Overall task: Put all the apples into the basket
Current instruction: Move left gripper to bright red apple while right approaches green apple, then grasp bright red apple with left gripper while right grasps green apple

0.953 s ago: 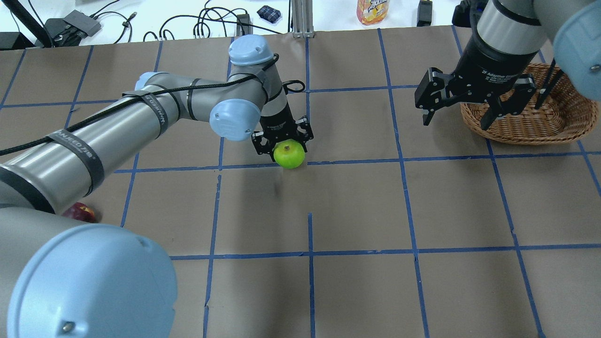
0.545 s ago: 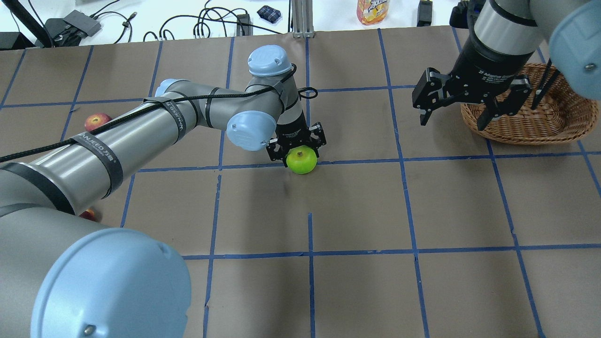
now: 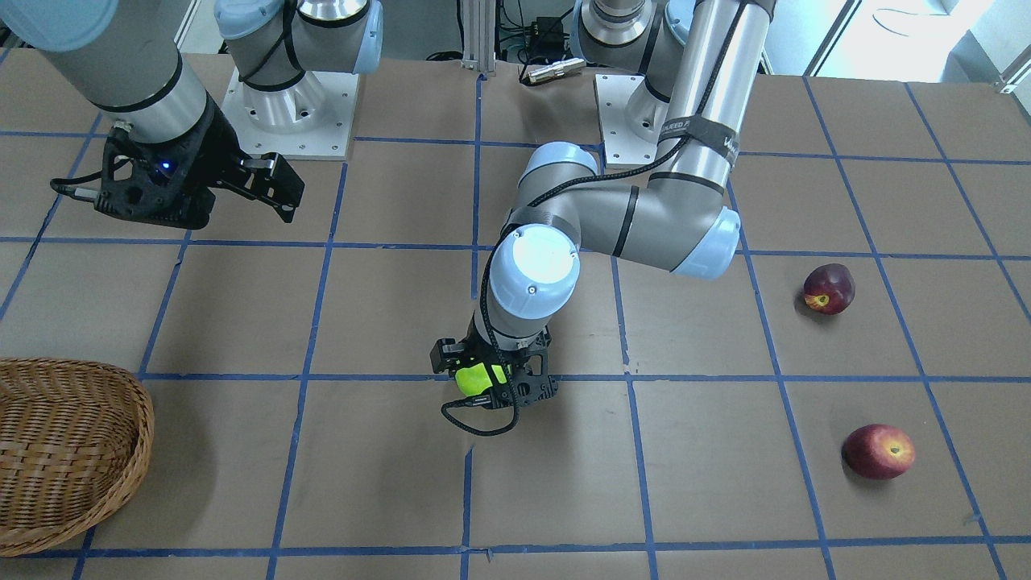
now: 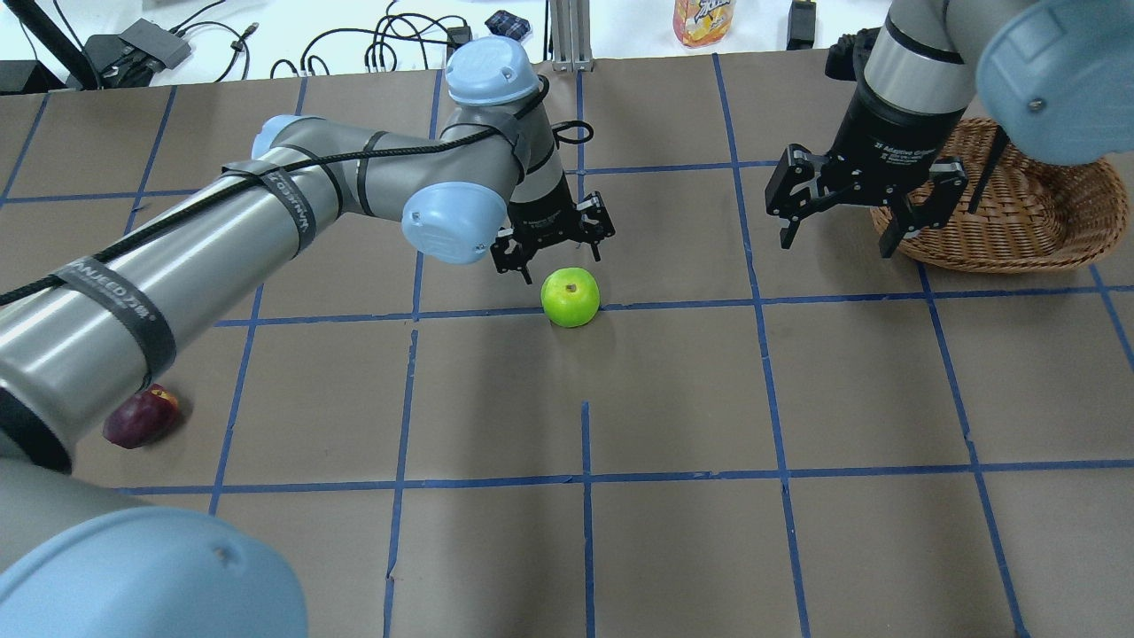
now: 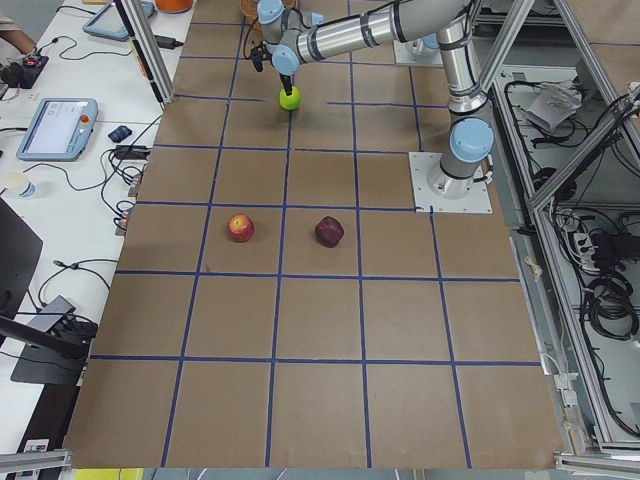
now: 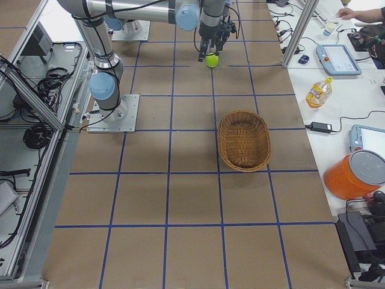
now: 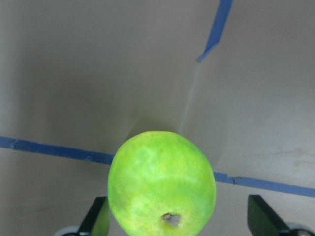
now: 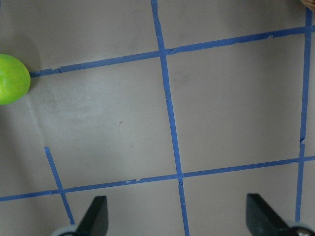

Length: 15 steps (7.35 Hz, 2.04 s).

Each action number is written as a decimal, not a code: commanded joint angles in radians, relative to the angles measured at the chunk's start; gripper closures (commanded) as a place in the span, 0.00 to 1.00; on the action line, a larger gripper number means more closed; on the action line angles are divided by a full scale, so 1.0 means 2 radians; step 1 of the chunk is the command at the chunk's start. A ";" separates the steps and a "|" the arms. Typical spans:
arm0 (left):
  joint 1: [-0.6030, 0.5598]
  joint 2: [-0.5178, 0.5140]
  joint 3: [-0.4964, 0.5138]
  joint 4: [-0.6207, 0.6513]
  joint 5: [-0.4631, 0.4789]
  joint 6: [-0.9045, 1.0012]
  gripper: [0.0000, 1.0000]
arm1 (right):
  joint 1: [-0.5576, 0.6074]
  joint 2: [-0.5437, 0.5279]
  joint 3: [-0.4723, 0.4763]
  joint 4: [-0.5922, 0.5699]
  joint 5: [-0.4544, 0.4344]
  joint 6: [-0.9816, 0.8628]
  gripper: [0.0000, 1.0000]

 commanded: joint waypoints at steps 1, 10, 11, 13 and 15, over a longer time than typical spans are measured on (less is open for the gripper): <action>0.071 0.060 -0.001 -0.084 0.037 0.125 0.00 | 0.017 0.027 -0.005 -0.044 0.013 0.005 0.00; 0.317 0.031 -0.029 0.094 0.137 0.566 0.00 | 0.186 0.186 -0.006 -0.287 0.013 0.191 0.00; 0.322 -0.005 0.001 0.094 0.136 0.582 0.00 | 0.186 0.200 -0.006 -0.295 0.014 0.194 0.00; 0.356 -0.046 0.016 0.094 0.132 0.618 0.00 | 0.206 0.233 -0.007 -0.320 0.013 0.205 0.00; 0.360 -0.067 0.028 0.089 0.134 0.608 0.00 | 0.207 0.241 -0.007 -0.321 0.014 0.205 0.00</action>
